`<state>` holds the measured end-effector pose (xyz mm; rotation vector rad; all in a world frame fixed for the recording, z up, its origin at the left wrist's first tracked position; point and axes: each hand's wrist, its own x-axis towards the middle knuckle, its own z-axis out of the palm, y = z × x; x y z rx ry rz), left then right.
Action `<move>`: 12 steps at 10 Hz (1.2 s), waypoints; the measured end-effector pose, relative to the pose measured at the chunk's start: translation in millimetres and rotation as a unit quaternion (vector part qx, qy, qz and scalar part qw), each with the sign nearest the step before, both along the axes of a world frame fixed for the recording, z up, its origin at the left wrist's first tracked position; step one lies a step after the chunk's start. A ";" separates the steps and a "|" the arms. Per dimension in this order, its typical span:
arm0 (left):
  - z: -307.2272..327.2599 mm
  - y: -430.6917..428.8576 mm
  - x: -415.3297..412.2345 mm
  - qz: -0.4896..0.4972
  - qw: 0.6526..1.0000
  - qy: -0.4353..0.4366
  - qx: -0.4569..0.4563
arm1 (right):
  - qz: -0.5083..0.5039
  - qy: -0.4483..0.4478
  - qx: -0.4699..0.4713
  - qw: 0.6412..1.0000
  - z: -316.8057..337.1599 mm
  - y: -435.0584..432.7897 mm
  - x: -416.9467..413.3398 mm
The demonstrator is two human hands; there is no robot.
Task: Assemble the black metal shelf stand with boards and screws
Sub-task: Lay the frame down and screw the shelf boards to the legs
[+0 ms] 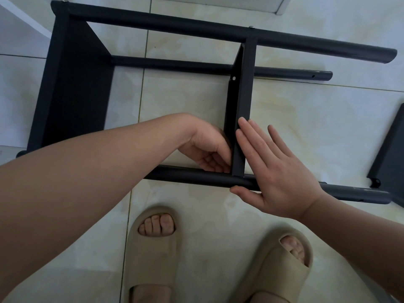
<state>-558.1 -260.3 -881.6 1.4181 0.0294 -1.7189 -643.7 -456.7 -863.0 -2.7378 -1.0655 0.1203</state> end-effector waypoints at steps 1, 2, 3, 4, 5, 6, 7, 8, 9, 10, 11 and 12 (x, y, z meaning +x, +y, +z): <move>0.2 -1.5 -0.1 -0.006 1.000 -0.007 0.007 | -0.001 -0.001 0.002 1.000 0.0 -0.4 0.2; 0.4 -3.4 0.5 0.001 1.000 -0.016 0.008 | 0.000 -0.002 0.005 1.000 -0.2 -0.2 0.4; 1.7 -3.5 0.5 0.004 1.000 -0.016 0.003 | 0.000 -0.001 0.005 1.000 -0.5 -0.2 0.2; 3.2 -2.9 0.2 0.013 1.000 -0.012 -0.009 | 0.000 -0.002 0.003 1.000 0.0 -0.8 0.7; 4.2 -2.6 0.3 0.020 0.999 -0.014 -0.025 | -0.001 0.000 0.001 1.000 0.3 -0.5 0.8; 4.5 -1.8 -0.7 0.029 0.999 -0.011 -0.039 | -0.001 0.000 -0.001 1.000 0.4 -0.4 0.6; 3.6 -0.2 1.3 0.019 0.999 0.003 -0.037 | 0.000 0.001 0.001 1.000 0.4 -0.5 0.8; 3.8 0.1 2.9 -0.018 1.000 0.007 -0.008 | -0.001 0.000 0.007 1.000 0.4 -0.2 0.6; 3.2 -1.5 2.7 -0.023 1.000 -0.003 0.010 | -0.001 -0.003 0.006 1.000 0.4 -0.2 0.5; 2.5 -3.7 4.4 -0.020 1.000 -0.014 0.010 | 0.000 -0.003 0.007 1.000 0.4 0.1 0.5; 2.6 -4.7 5.4 -0.017 1.000 -0.021 0.014 | 0.000 -0.003 0.004 1.000 0.3 -0.3 0.6; 2.4 -3.9 4.3 -0.011 1.000 -0.013 0.008 | -0.001 -0.002 0.005 1.000 0.5 -0.4 0.7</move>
